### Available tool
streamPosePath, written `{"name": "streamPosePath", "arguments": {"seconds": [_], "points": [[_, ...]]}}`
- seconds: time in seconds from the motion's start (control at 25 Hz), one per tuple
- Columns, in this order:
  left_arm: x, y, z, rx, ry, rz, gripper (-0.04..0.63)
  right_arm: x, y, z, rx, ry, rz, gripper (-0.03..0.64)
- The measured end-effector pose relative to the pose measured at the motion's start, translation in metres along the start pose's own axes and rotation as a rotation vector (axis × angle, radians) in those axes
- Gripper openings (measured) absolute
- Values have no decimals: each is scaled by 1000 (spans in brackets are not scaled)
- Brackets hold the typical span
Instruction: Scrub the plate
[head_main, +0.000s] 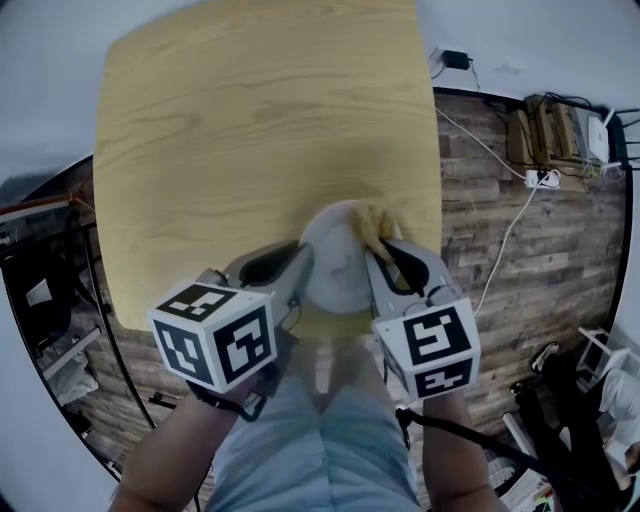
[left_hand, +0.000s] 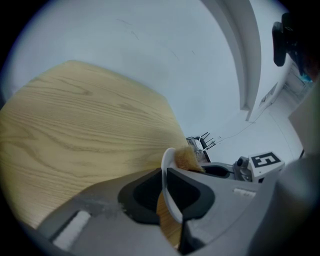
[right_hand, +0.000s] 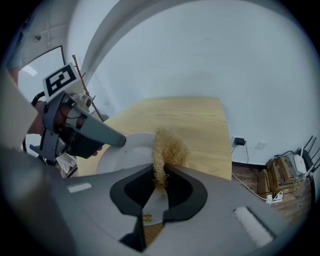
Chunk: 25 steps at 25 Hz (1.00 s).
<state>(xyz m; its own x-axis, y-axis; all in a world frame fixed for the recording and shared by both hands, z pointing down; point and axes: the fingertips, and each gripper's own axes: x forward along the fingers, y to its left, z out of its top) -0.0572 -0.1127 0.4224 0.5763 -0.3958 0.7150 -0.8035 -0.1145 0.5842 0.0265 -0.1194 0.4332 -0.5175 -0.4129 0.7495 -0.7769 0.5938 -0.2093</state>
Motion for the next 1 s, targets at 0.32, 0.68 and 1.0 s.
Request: {"name": "streamPosePath", "arguments": {"seconds": [0.32, 0.68, 1.0], "points": [[-3, 4, -2, 9, -20, 25, 55, -8, 27, -16, 58, 3, 74, 46], [-11, -1, -5, 25, -51, 54, 55, -25, 69, -37, 66, 6, 177, 46], [-12, -5, -1, 57, -86, 84, 57, -44, 97, -51, 82, -16, 271, 46]]}}
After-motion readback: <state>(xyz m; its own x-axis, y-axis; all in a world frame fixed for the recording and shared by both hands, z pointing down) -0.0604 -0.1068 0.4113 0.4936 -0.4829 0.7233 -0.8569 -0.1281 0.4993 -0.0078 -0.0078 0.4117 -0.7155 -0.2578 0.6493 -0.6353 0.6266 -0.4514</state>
